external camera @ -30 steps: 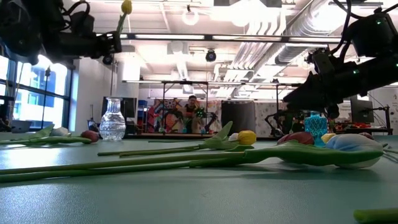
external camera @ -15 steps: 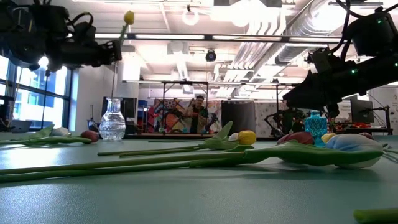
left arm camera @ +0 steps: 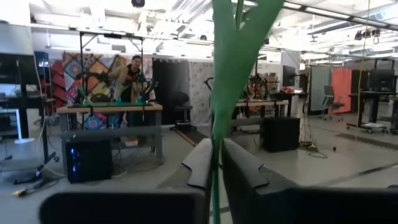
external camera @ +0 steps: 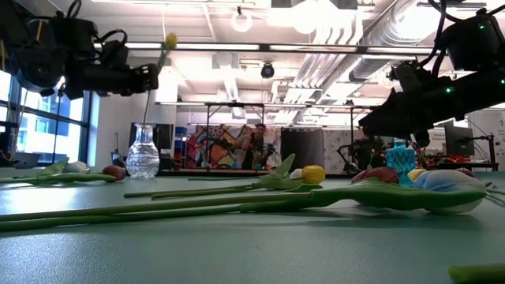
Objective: Sort flowers into vase by color
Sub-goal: Put the top yellow flower into the top transparent vase, then put the right yellow flower into the top transparent vase
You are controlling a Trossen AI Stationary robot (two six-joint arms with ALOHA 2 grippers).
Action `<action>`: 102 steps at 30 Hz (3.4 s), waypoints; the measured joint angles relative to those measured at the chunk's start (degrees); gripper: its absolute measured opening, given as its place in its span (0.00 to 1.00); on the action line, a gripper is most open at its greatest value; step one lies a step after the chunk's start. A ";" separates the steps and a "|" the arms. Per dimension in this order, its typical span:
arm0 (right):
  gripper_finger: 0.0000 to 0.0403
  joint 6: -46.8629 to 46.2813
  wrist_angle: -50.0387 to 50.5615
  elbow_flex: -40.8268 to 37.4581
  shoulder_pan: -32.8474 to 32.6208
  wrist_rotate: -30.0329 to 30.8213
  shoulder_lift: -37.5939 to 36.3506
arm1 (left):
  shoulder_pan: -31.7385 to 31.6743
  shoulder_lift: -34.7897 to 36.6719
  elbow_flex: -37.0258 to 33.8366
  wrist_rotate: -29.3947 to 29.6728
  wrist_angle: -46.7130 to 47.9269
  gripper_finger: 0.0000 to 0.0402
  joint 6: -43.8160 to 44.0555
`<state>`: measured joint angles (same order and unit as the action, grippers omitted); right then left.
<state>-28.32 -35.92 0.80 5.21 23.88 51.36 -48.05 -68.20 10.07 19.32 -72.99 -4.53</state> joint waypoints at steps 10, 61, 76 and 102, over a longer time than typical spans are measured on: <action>0.32 0.04 0.02 0.00 0.00 0.00 -0.01 | 0.02 0.08 0.00 0.54 5.39 0.35 7.12; 0.42 -26.35 77.83 27.21 13.01 -3.00 12.00 | 34.79 30.95 0.04 -8.44 51.89 0.43 -0.61; 0.30 -23.41 77.18 27.39 18.51 -8.44 19.86 | 35.10 27.47 0.04 -6.62 52.22 0.43 -0.21; 0.01 4.13 11.60 27.17 10.08 -12.88 19.77 | 35.08 17.22 0.04 -8.99 43.05 0.43 4.29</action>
<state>-24.19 -24.32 27.97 15.30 11.00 71.13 -12.97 -50.98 10.11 10.33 -29.93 -0.24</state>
